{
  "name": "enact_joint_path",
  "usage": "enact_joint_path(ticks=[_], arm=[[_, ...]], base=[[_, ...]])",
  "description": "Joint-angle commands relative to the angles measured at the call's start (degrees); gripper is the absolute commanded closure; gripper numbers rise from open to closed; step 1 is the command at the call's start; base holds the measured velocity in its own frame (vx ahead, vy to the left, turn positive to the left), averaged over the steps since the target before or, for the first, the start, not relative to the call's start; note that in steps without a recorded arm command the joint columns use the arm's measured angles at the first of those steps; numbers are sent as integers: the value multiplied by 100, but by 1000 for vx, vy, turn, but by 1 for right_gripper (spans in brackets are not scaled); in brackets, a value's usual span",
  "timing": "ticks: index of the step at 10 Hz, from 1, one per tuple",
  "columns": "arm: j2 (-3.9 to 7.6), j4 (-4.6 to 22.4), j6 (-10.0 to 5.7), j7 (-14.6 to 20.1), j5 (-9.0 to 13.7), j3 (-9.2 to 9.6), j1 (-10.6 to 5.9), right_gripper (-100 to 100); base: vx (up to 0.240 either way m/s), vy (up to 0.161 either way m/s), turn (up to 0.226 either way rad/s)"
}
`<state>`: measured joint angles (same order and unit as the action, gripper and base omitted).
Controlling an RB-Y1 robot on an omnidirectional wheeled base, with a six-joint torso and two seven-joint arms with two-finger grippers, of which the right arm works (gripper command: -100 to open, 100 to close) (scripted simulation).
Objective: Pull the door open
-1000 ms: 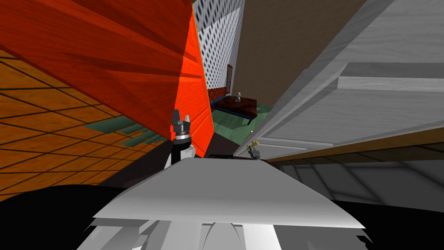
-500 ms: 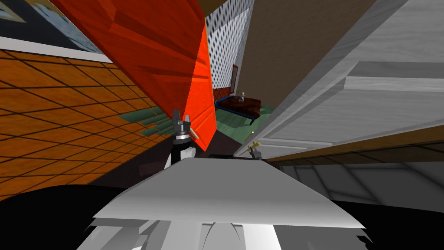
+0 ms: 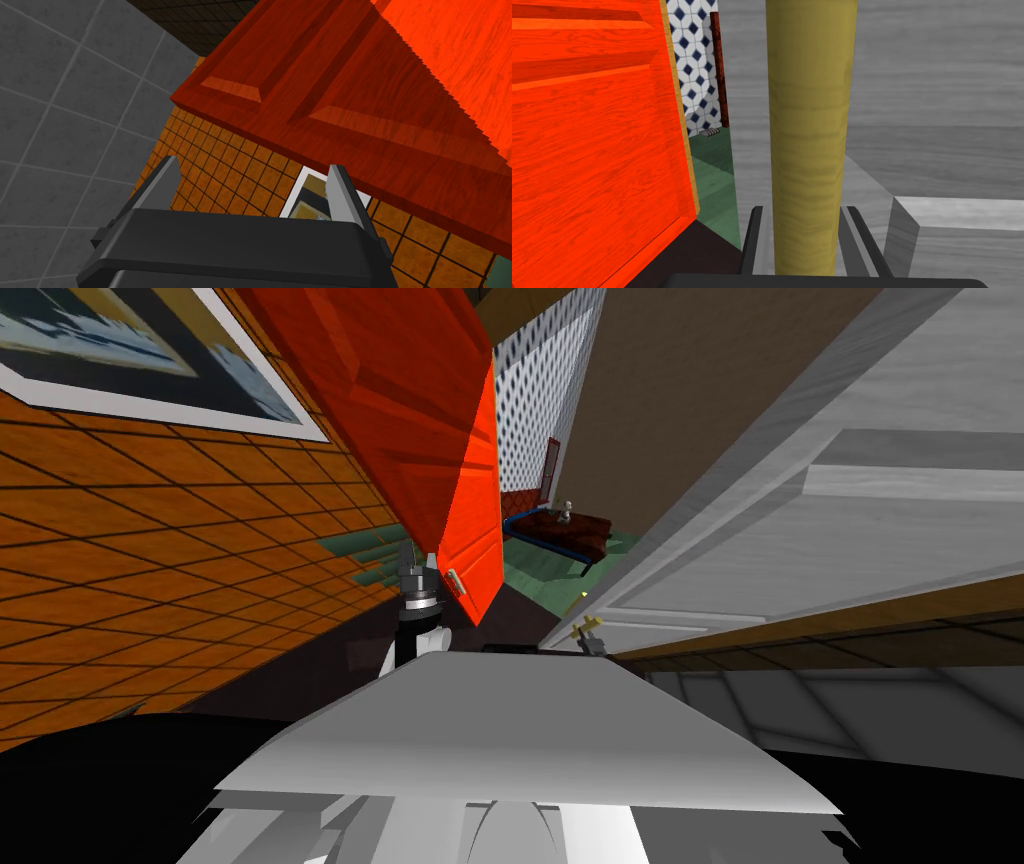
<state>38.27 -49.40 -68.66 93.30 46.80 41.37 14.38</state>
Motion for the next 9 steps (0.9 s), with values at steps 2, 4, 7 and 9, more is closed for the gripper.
enact_joint_path(ticks=[2,4,7,9], arm=[[26,107,-165,118,-58,117,9,100],[61,192,-279,201,-89,186,4,100],[105,299,-423,306,-130,272,-3,100],[89,355,-417,332,-146,310,-23,100]], base=[[-231,-63,130],[-211,-47,135],[-202,-68,117],[-110,-29,71]])
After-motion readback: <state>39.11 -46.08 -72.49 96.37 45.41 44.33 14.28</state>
